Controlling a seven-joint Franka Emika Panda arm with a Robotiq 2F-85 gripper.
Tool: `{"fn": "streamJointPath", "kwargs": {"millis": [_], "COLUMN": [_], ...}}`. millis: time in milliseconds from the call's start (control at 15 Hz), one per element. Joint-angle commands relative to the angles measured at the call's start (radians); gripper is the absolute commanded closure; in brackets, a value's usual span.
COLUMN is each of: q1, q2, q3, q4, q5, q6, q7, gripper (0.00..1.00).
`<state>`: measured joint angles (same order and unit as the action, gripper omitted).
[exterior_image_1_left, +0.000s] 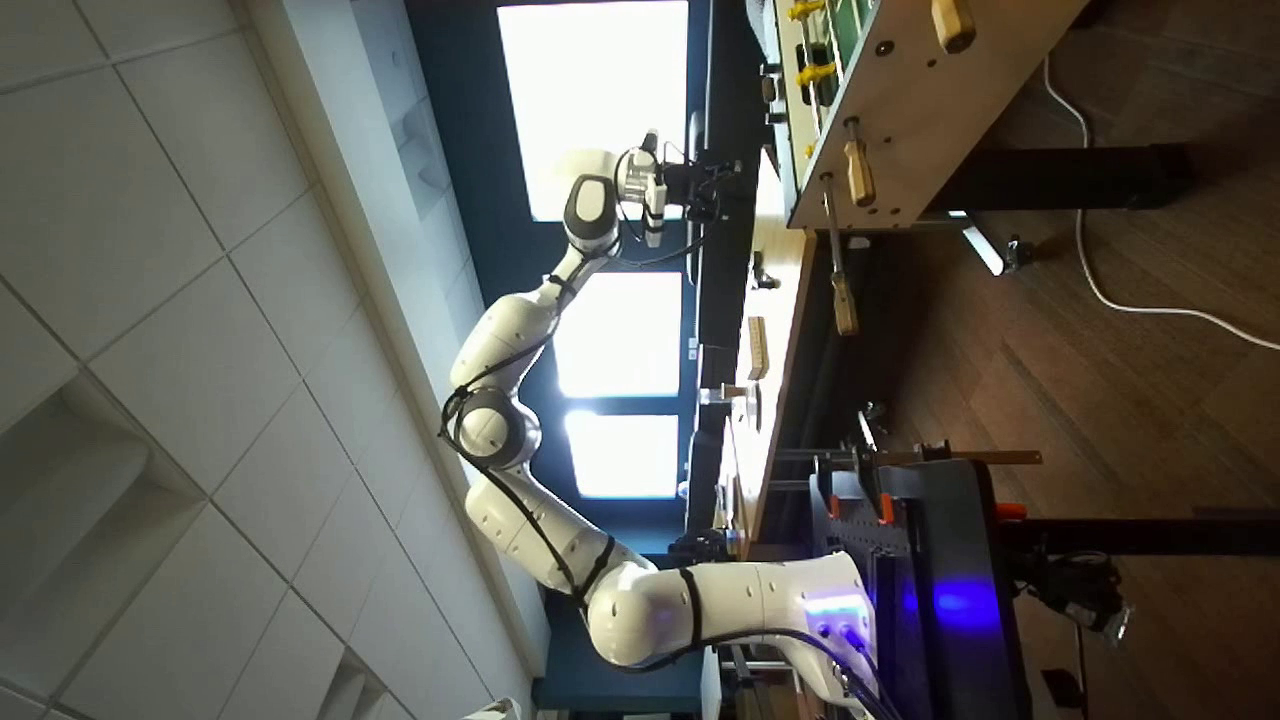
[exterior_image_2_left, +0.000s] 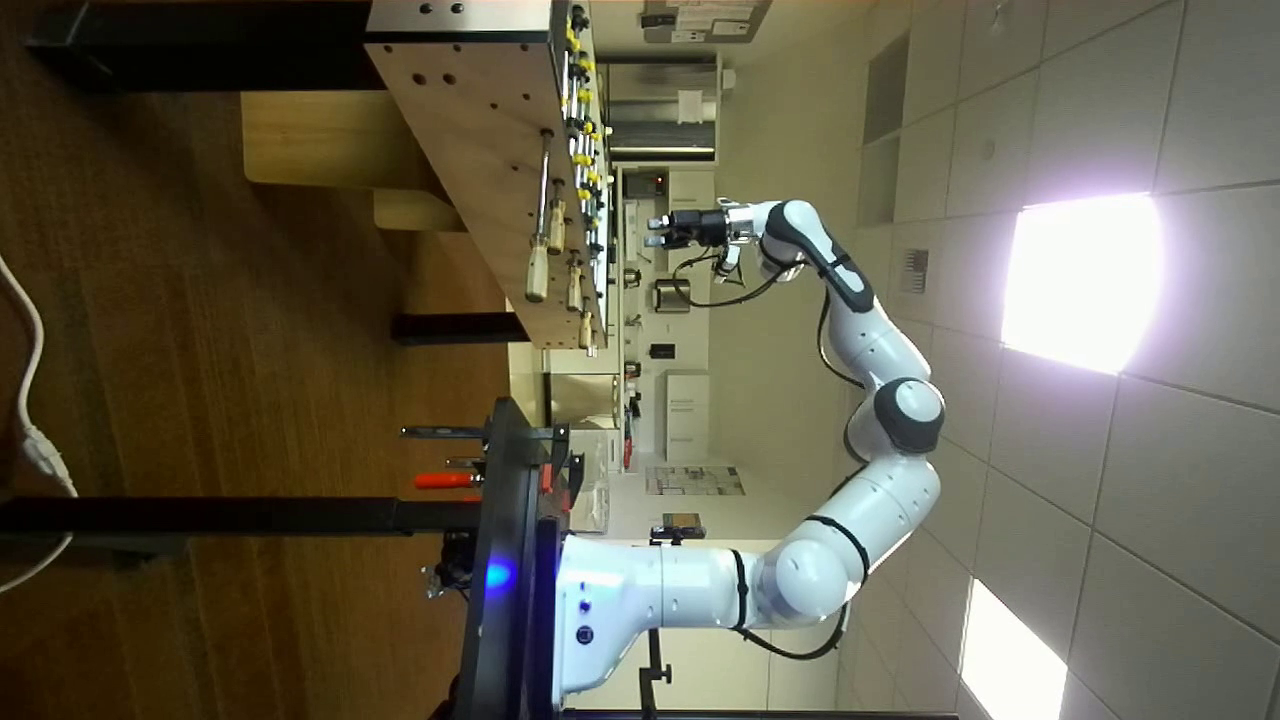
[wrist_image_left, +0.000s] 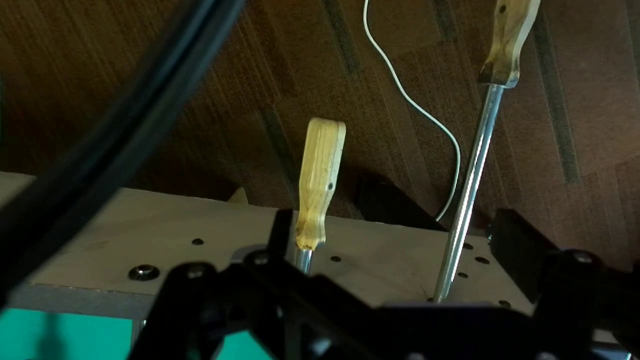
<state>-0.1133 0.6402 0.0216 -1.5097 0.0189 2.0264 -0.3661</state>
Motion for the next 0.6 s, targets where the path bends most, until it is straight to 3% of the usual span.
{"fn": "streamJointPath", "kwargs": {"millis": [0,533], "q1": [-0.003,0.001], "q2": [0.01,0.104], "q3": [0.014,0.027], "q4": [0.021,0.034], "q5": [0.018,0.008], "q6": [0.028,0.077], "q7": [0.015,0.01], "gripper": [0.0,0.0]}}
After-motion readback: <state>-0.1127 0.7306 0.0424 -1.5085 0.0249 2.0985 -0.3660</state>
